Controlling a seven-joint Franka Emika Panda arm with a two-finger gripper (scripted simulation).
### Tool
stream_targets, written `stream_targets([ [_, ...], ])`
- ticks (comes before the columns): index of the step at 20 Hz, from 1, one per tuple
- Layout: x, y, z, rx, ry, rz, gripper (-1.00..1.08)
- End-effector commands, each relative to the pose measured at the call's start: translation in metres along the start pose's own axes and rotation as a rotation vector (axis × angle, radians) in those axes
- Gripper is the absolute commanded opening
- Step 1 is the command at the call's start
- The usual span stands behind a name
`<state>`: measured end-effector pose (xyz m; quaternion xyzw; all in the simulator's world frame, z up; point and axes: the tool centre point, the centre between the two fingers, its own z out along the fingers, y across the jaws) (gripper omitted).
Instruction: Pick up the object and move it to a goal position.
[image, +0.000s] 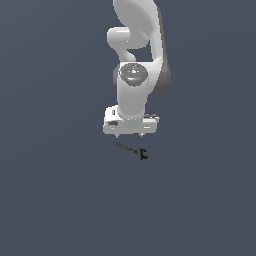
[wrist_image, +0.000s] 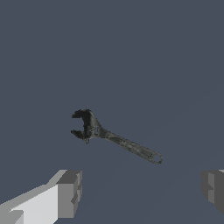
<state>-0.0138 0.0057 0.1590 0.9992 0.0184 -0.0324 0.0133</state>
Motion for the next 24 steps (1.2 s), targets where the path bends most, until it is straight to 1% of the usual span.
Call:
stream_targets([
  [1,0.000,0.000,0.000,0.000,0.000,0.000,1.00],
  [11,0.006,0.016,-0.007,0.019,0.023,0.082,1.00],
  [18,0.006,0.015,-0.007,0.018,0.022,0.076,1.00],
  [24,0.005,0.015,-0.001,0.015,0.024,0.028,1.00],
])
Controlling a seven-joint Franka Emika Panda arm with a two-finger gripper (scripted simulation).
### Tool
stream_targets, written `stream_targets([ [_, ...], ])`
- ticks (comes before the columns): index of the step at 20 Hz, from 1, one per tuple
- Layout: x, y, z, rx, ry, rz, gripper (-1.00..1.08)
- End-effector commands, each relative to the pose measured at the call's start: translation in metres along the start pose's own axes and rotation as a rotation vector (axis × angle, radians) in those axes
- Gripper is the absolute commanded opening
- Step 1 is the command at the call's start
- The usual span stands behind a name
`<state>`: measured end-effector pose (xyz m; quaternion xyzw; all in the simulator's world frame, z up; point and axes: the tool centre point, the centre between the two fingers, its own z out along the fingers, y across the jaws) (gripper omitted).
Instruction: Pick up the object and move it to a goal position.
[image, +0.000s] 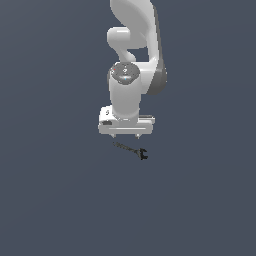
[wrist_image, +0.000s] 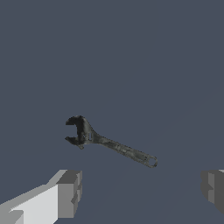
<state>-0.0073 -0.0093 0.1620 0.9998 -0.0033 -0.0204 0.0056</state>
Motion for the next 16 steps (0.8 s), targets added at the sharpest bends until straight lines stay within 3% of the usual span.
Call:
stream_targets([
  [1,-0.001,0.000,0.003,-0.001,0.000,-0.027,1.00],
  [16,-0.007,-0.004,0.040,-0.012,0.010,-0.367,1.00],
])
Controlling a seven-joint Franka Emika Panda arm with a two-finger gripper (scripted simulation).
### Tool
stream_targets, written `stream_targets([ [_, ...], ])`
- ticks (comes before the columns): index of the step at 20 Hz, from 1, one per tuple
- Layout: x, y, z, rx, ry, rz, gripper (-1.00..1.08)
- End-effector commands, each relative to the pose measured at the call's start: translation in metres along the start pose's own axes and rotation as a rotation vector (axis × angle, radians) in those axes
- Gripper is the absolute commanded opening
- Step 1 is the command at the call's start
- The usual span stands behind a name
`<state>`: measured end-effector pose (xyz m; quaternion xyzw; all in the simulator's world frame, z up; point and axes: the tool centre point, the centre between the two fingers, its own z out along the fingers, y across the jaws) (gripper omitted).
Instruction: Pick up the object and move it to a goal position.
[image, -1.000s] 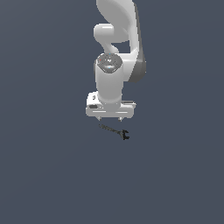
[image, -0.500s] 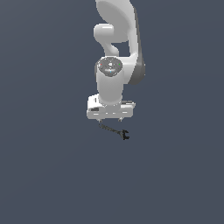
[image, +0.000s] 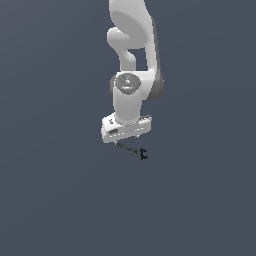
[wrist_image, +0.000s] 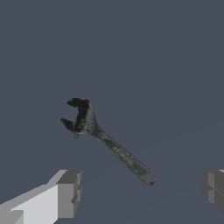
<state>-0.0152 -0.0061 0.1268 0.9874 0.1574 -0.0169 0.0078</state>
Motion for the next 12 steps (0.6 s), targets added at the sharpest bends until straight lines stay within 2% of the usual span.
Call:
stream_targets([
  [1,-0.001,-0.002,0.008,-0.002,0.002,-0.074,1.00],
  [12,-0.008,-0.012,0.040,-0.004,0.016,-0.398,1.00],
])
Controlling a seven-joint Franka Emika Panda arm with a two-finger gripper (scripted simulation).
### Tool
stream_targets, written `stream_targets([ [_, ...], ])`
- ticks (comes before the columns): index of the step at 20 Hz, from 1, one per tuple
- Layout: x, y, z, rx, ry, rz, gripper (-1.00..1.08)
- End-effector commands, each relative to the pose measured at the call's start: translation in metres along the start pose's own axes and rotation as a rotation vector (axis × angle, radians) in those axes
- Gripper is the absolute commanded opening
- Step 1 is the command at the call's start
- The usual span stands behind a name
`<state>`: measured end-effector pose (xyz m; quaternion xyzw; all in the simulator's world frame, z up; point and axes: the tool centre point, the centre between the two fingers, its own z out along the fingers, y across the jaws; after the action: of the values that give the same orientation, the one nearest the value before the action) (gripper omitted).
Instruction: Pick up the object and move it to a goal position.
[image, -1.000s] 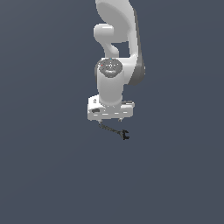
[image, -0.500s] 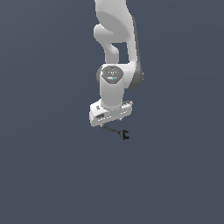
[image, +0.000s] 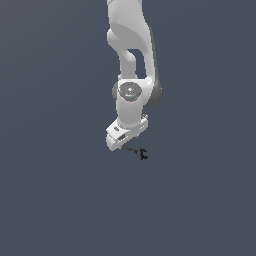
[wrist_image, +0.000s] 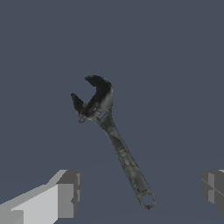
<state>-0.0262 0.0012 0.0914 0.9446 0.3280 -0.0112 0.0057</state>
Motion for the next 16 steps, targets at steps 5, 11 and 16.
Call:
stream_targets([
  [5,-0.001,-0.008,0.017,-0.001,0.011,-0.184,1.00],
  [11,-0.002,-0.014,0.027,-0.001,0.019,-0.301,1.00],
  [16,-0.003,-0.017,0.032,-0.001,0.024,-0.357,1.00],
])
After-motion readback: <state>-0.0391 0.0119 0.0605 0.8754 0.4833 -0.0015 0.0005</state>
